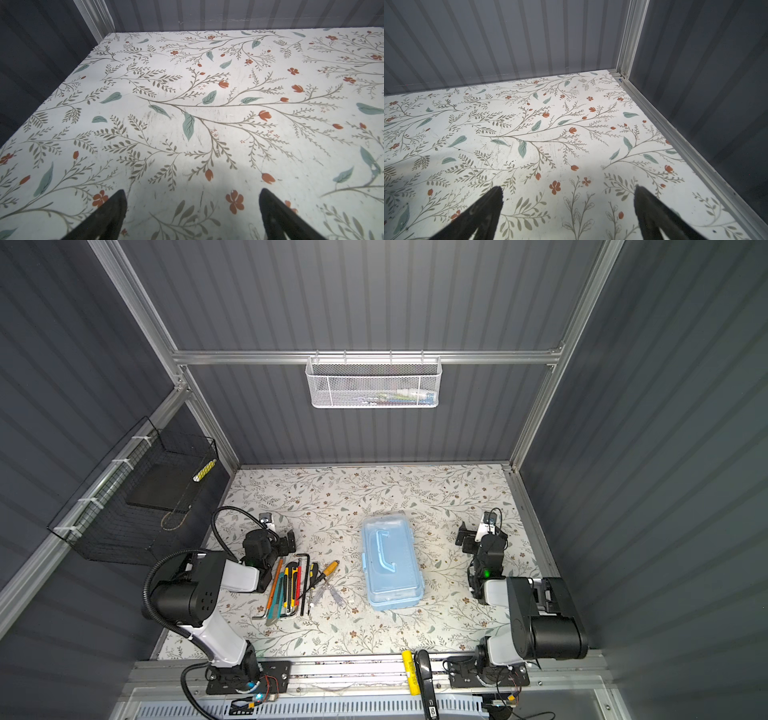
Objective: Pack the tool kit
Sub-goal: 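Raise both grippers from the rest pose toward the table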
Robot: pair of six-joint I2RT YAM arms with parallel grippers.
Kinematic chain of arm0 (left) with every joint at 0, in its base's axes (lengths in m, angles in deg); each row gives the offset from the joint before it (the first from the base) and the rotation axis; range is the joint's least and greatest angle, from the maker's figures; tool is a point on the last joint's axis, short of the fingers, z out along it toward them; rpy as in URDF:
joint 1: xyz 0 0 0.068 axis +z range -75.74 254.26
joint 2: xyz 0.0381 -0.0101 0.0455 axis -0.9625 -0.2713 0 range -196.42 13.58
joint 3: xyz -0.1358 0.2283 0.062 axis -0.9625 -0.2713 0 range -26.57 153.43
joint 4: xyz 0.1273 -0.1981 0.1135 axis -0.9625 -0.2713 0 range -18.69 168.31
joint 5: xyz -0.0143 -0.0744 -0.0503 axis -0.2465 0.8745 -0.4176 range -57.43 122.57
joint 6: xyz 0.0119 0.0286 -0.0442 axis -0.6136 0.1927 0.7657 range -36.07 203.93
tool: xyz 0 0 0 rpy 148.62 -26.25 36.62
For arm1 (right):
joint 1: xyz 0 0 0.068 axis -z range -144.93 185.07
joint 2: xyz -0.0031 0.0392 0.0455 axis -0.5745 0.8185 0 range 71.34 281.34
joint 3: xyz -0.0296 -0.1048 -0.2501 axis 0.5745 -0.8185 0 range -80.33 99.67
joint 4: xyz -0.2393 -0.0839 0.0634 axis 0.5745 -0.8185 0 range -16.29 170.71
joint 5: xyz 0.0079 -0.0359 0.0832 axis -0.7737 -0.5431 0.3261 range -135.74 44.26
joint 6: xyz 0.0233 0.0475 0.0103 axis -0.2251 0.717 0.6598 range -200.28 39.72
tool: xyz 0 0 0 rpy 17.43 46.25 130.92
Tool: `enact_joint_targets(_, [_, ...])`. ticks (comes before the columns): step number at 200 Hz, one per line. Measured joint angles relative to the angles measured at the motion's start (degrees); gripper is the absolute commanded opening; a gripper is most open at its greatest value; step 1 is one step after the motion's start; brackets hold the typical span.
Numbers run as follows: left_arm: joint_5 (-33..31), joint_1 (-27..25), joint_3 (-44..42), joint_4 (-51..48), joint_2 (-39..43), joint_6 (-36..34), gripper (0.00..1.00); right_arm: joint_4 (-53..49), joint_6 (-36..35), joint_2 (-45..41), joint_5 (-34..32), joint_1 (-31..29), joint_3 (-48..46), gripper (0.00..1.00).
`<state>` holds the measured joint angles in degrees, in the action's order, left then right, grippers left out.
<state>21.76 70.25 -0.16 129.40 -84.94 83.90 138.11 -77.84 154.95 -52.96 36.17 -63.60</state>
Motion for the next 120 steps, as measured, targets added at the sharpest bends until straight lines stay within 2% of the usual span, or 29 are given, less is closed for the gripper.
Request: enact_joint_targets(120, [-0.66,0.00,0.00,-0.09,0.04,0.17,0.99,-0.22,0.09,-0.11,1.11,0.42,0.13,0.99])
